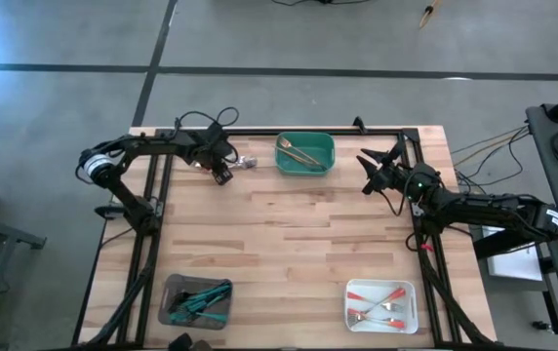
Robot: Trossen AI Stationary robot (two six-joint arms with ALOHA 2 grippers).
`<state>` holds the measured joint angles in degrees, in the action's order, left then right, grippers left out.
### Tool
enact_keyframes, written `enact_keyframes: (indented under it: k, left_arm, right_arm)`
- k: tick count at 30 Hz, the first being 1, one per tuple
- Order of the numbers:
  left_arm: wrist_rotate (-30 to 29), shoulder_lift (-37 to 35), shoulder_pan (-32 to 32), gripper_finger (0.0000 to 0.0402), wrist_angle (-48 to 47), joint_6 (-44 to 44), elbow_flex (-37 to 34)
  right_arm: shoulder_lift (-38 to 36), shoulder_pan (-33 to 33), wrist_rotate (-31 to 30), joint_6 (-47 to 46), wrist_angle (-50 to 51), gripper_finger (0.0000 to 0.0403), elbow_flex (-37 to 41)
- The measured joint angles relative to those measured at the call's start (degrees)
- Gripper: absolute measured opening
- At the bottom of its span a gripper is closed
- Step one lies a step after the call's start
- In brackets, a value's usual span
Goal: Sort silverware by color (type)
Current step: Put the orange fork into the white bin
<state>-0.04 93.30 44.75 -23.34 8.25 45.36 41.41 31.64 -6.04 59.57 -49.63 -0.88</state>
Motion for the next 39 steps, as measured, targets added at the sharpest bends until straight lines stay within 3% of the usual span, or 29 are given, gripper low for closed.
enact_keyframes:
  k: [5,12,17,29,39]
  left_arm:
    - [0.5,0.0,-0.1,0.0102,-0.4,-0.7,0.0]
    - [1.0,-0.1,-0.1,0.0013,-0.9,-1.2,-0.1]
    - [0.9,-0.3,-0.1,0.0019,-2.4,-1.4,0.9]
    - [0.7,-0.5,-0.1,0.0002,-11.3,-1.0,11.1]
    - [0.7,0.3,-0.1,0.0001,-13.8,0.2,9.9]
  right_arm:
    - [0.0,0.0,0.0,0.0,0.0,0.0116,0.0]
    - [0.0,0.0,0.0,0.0,0.0,0.0116,0.0]
    - [0.0,0.0,0.0,0.0,0.1,0.0116,0.0]
    - [0.0,0.0,0.0,0.0,0.1,0.0116,0.0]
    - [0.0,0.0,0.0,0.0,0.1,0.0116,0.0]
